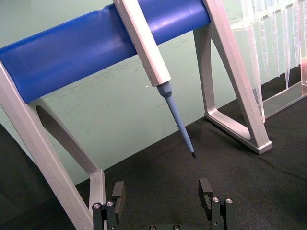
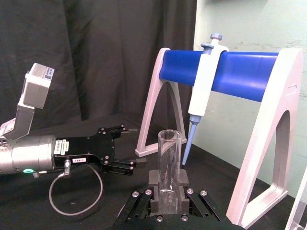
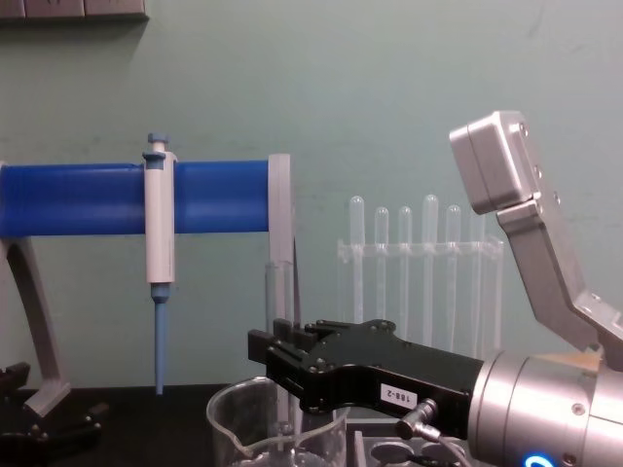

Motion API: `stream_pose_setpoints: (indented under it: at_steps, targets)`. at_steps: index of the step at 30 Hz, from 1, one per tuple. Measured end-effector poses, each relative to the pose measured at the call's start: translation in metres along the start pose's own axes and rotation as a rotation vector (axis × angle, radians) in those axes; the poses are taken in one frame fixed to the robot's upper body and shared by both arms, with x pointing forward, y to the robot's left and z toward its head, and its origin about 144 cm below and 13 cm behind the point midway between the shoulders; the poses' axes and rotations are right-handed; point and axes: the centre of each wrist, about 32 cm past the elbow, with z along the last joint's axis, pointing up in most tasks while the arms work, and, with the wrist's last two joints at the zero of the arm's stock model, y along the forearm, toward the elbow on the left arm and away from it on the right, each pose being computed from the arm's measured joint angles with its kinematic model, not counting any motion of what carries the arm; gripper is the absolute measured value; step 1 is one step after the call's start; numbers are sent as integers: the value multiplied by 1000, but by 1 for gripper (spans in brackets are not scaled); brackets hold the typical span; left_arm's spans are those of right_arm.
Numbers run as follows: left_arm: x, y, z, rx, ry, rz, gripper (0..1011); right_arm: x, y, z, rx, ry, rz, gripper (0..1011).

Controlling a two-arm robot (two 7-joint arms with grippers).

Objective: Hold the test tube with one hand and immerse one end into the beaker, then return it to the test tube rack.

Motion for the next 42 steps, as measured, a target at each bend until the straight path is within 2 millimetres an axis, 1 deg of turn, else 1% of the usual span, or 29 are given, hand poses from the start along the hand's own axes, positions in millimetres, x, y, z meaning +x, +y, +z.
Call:
stream_pose_setpoints:
  at_steps: [42]
  targets:
    - [0, 0, 0, 0, 0, 0, 1000, 0, 0, 0, 0, 0, 0, 225]
